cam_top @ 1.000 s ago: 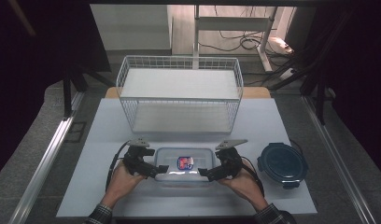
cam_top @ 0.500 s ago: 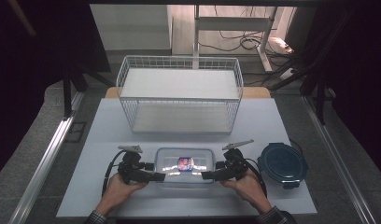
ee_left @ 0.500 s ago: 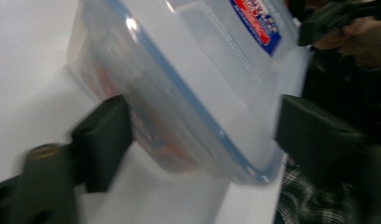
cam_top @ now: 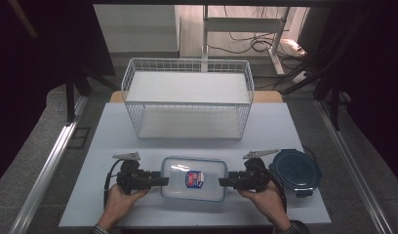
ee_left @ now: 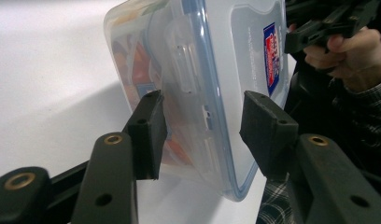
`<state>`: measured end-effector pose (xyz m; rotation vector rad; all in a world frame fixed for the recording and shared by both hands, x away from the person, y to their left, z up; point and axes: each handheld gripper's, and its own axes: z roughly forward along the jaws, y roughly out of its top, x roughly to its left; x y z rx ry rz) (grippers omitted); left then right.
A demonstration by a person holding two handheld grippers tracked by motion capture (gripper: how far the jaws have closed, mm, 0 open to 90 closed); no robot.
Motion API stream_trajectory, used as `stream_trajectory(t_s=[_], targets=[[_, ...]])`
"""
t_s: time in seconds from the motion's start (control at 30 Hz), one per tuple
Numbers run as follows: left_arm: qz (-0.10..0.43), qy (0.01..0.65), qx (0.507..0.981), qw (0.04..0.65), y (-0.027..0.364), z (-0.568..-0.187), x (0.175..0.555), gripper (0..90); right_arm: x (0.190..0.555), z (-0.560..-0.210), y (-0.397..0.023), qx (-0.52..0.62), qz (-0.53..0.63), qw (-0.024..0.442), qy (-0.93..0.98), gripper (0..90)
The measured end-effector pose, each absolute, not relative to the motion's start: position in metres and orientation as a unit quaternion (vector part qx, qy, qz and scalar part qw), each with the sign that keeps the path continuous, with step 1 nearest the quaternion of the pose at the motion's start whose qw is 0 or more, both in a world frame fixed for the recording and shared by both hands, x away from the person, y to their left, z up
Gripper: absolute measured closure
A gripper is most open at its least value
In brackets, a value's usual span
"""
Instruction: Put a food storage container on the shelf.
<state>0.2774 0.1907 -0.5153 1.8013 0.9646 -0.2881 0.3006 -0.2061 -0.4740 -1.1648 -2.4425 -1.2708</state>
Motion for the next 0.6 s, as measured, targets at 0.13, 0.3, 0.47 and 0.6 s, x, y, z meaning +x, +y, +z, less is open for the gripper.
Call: stream_trajectory(t_s=[0.13, 0.3, 0.47, 0.6], targets=[[-0.120, 0.400, 0.750, 0.512, 0.192, -0.516, 0.274, 51.8, 0.302, -0.486, -0.207, -0.402, -0.426, 0.118, -0.802, 39.6], [-0.105, 0.398, 0.753, 0.514, 0.191, -0.513, 0.269, 54.9, 0.301, -0.482, -0.208, -0.402, -0.429, 0.103, -0.802, 49.3], [-0.093, 0.410, 0.746, 0.516, 0.190, -0.513, 0.269, 55.6, 0.299, -0.479, -0.206, -0.402, -0.436, 0.081, -0.801, 49.2], [-0.086, 0.420, 0.737, 0.523, 0.192, -0.509, 0.270, 55.0, 0.300, -0.476, -0.203, -0.400, -0.441, 0.069, -0.801, 49.3]])
